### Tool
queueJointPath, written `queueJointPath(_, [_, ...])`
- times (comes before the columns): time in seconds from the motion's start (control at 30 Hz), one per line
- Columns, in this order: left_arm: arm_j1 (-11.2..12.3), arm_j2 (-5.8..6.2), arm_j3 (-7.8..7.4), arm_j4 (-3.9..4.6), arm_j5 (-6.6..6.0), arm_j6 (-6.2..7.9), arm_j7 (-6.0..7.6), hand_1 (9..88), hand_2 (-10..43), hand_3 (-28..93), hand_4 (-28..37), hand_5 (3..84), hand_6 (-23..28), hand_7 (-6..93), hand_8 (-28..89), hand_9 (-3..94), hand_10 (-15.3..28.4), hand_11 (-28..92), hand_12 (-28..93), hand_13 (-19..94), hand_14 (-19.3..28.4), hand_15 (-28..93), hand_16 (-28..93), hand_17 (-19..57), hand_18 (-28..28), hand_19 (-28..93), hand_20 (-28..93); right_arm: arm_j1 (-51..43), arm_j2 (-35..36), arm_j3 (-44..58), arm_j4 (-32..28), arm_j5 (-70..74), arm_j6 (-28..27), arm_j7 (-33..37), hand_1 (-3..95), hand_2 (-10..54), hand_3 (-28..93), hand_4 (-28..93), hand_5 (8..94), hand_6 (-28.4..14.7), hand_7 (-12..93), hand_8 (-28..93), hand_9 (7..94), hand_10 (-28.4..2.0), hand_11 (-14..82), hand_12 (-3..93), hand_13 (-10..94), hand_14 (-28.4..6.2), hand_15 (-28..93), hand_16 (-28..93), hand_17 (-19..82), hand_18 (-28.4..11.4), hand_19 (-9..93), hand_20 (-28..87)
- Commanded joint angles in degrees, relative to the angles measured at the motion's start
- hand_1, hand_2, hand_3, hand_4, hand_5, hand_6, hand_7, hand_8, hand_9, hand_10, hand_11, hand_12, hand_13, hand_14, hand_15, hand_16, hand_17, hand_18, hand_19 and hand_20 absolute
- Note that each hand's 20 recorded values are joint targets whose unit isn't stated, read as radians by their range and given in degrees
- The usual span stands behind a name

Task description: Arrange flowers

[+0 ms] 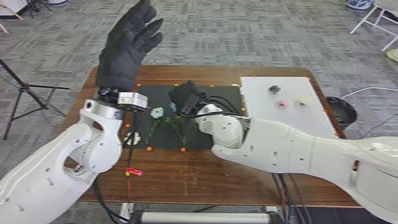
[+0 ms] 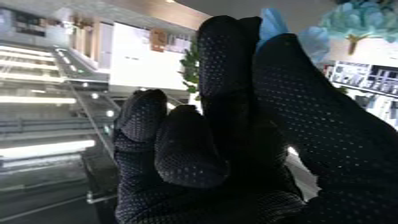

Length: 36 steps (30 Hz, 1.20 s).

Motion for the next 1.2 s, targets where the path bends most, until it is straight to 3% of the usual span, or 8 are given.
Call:
queueJointPath(0.03, [0.2, -0.54, -0.30, 0.21, 0.03, -0.84, -0.50, 25.0, -5.0, 68, -26.9, 26.0, 1.1, 15.2, -7, 19.7, 9.3, 14, 20, 16, 13.2, 17, 8, -12.5, 18.6, 32, 13, -0.2, 1.6, 0.9, -2.0, -1.3, 0.3, -0.5, 43.8, -9.5, 83, -23, 70.0, 1.7, 39, -1, 79.1, -6.2, 20.0, 46.2, 71, -6.4, 91, 28, 34, -18.3, 86, 43])
queueJointPath(0.7, [1.2, -1.14, -1.26, 0.03, 0.42, -1.22, -1.08, 25.1, -4.9, 68, -26.9, 26.1, 1.1, 15.3, -7, 19.7, 9.3, 14, 20, 16, 13.1, 17, 8, -12.6, 18.7, 32, 13, 0.2, 3.9, 0.3, -4.7, -1.8, 1.0, 0.4, 40.3, -9.5, 83, -24, 67.0, 1.4, 39, -1, 75.8, -6.7, 21.1, 42.9, 70, -6.9, 91, 28, 33, -18.4, 85, 44])
queueJointPath(0.77, [1.7, -1.29, -1.67, -0.05, 0.55, -1.12, -1.15, 25.0, -5.0, 68, -26.9, 26.1, 1.1, 15.3, -7, 19.7, 9.4, 14, 20, 16, 13.1, 17, 8, -12.6, 18.7, 32, 13, -0.5, 4.9, 2.5, -4.7, -2.0, 0.5, 2.1, 38.5, -9.5, 85, -24, 64.3, 1.3, 37, -2, 71.2, -7.6, 25.0, 38.2, 69, -7.1, 91, 28, 33, -18.5, 84, 45])
queueJointPath(0.8, [2.0, -1.32, -1.91, -0.17, 0.52, -1.01, -1.08, 25.0, -4.9, 68, -26.9, 26.1, 1.1, 15.3, -7, 19.7, 9.4, 14, 20, 16, 13.1, 17, 8, -12.6, 18.7, 32, 13, -0.6, 5.8, 3.5, -5.0, -1.7, -0.1, 3.3, 35.9, -9.4, 87, -23, 61.6, 1.2, 34, -5, 66.0, -9.0, 29.8, 31.3, 68, -7.2, 92, 27, 32, -18.7, 84, 45])
queueJointPath(0.9, [3.1, -1.29, -2.60, -0.49, 0.40, -0.67, -0.87, 25.0, -4.9, 68, -26.9, 26.0, 1.1, 15.3, -7, 19.7, 9.3, 14, 20, 16, 13.1, 17, 8, -12.6, 18.7, 32, 13, -2.6, 10.1, 9.7, -7.0, -0.9, -4.9, 3.7, 31.6, -8.3, 89, -21, 53.5, -0.9, 30, -14, 56.7, -11.5, 32.3, 24.1, 65, -7.7, 92, 27, 30, -18.8, 83, 45])
queueJointPath(1.0, [4.6, -1.51, -3.63, -0.78, 0.23, -0.19, -1.02, 25.0, -5.0, 68, -26.9, 26.1, 1.1, 15.3, -7, 19.7, 9.4, 14, 20, 16, 13.1, 17, 8, -12.6, 18.7, 32, 13, -4.3, 16.4, 14.9, -11.0, -0.1, -12.6, 3.7, 28.6, -7.8, 88, -22, 42.5, -4.3, 27, -13, 44.7, -13.3, 29.8, 22.5, 57, -9.6, 90, 23, 24, -19.0, 79, 44])
queueJointPath(1.1, [5.7, -1.63, -4.46, -0.77, 0.09, 0.35, -1.16, 25.0, -5.0, 68, -27.0, 26.1, 1.1, 15.3, -7, 19.7, 9.4, 14, 20, 16, 13.1, 17, 8, -12.6, 18.7, 32, 13, -6.4, 22.3, 18.5, -13.1, 1.7, -15.2, 4.3, 25.2, -9.1, 87, -26, 31.4, -6.8, 21, -10, 32.6, -15.1, 23.4, 22.4, 47, -12.1, 89, 18, 19, -19.1, 75, 44])
queueJointPath(1.2, [7.5, -1.39, -5.50, -1.31, -0.01, 0.56, -1.29, 25.1, -4.9, 68, -27.0, 26.1, 1.1, 15.3, -7, 19.8, 9.4, 14, 20, 16, 13.2, 17, 8, -12.6, 18.7, 32, 13, -10.7, 27.5, 24.0, -14.8, 4.7, -18.9, 4.5, 23.4, -9.5, 86, -28, 26.0, -8.3, 15, -8, 27.7, -15.6, 16.0, 21.1, 43, -13.0, 86, 16, 19, -19.3, 74, 45])
